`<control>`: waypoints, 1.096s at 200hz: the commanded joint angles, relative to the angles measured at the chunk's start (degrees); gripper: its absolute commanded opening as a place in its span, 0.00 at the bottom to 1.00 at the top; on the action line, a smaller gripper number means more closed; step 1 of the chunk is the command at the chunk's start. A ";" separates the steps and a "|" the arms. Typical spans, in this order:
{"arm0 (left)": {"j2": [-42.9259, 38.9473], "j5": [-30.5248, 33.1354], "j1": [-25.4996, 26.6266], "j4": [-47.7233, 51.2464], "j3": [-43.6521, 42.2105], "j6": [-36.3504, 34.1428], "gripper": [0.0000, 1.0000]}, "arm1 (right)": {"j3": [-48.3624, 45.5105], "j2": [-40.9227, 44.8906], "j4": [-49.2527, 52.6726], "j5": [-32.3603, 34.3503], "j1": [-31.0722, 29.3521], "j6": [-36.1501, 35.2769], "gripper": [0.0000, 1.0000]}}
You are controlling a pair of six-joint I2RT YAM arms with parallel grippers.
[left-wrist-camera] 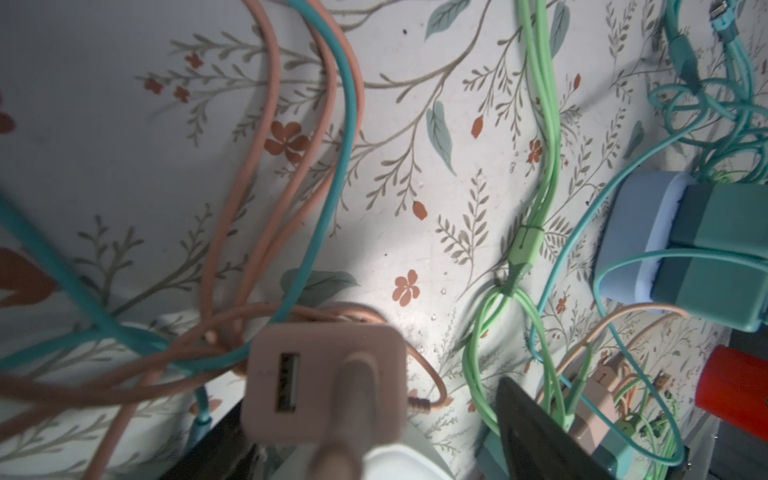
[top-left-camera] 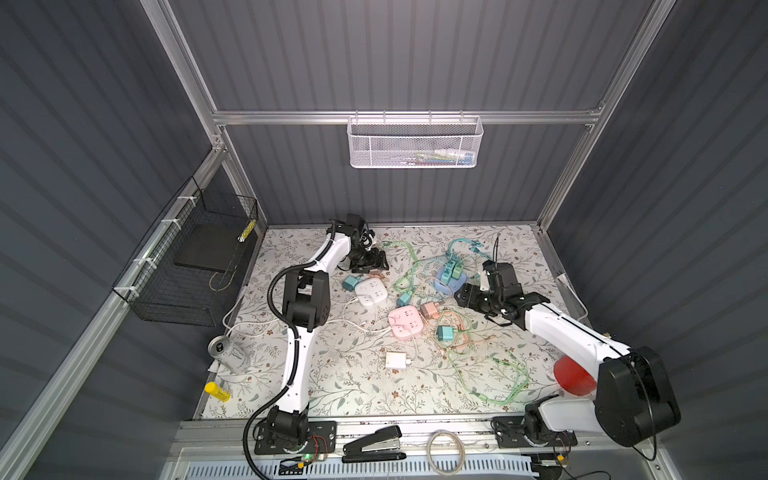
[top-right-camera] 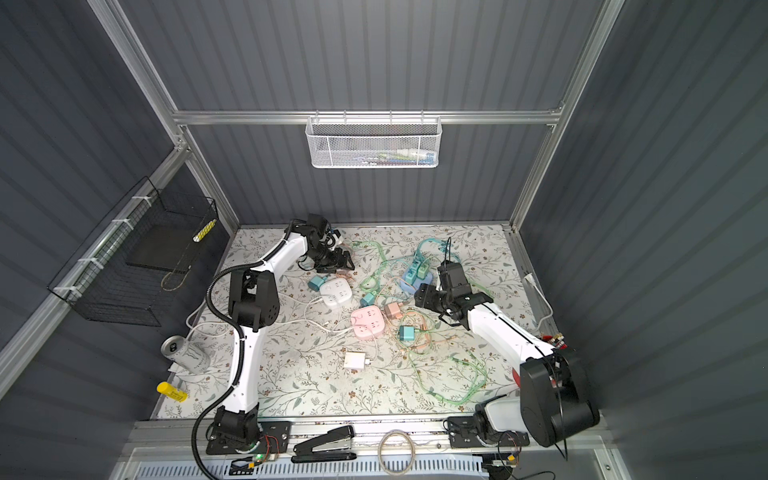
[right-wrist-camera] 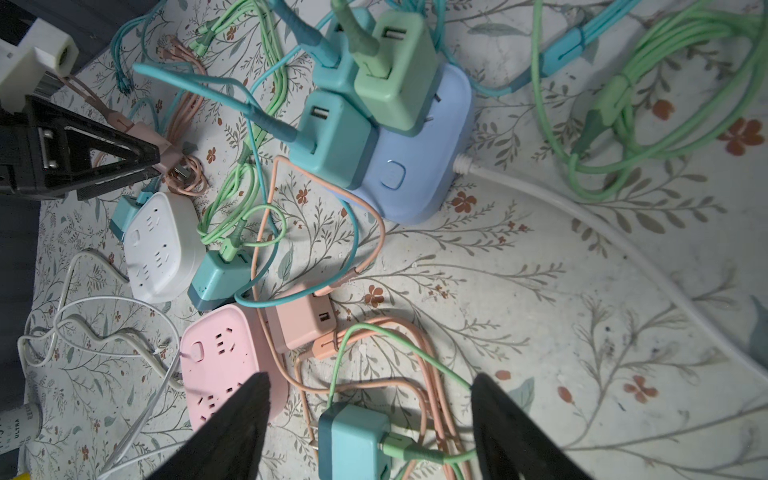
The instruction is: Pull the plug off the socket
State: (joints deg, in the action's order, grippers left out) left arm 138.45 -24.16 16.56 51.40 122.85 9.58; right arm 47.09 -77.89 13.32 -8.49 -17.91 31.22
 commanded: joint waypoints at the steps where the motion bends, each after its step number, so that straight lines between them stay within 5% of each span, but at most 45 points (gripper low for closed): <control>1: -3.59 -2.41 0.41 1.02 0.04 4.55 0.83 | 1.82 -1.10 -0.26 -2.13 1.35 -0.75 0.77; 59: -7.38 2.14 0.49 0.32 -3.66 10.27 0.77 | 1.86 -3.10 -1.63 -4.14 3.82 -1.24 0.77; 113: -8.55 9.79 3.26 2.95 -1.39 7.40 0.75 | 1.95 -4.37 -3.21 -4.67 5.93 -1.87 0.76; 155: -9.02 16.42 9.54 2.40 1.80 0.64 0.75 | 3.72 -8.15 -3.39 -5.81 7.69 -2.03 0.62; 219: -15.55 20.17 15.42 -7.64 -9.18 -0.53 0.76 | 8.06 -15.84 -4.33 -6.89 8.95 -0.39 0.50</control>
State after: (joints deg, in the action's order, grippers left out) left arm 127.81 -7.18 30.39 48.27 117.36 11.07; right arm 52.62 -91.68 9.82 -14.70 -9.32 30.00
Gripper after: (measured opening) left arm 0.762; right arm 0.513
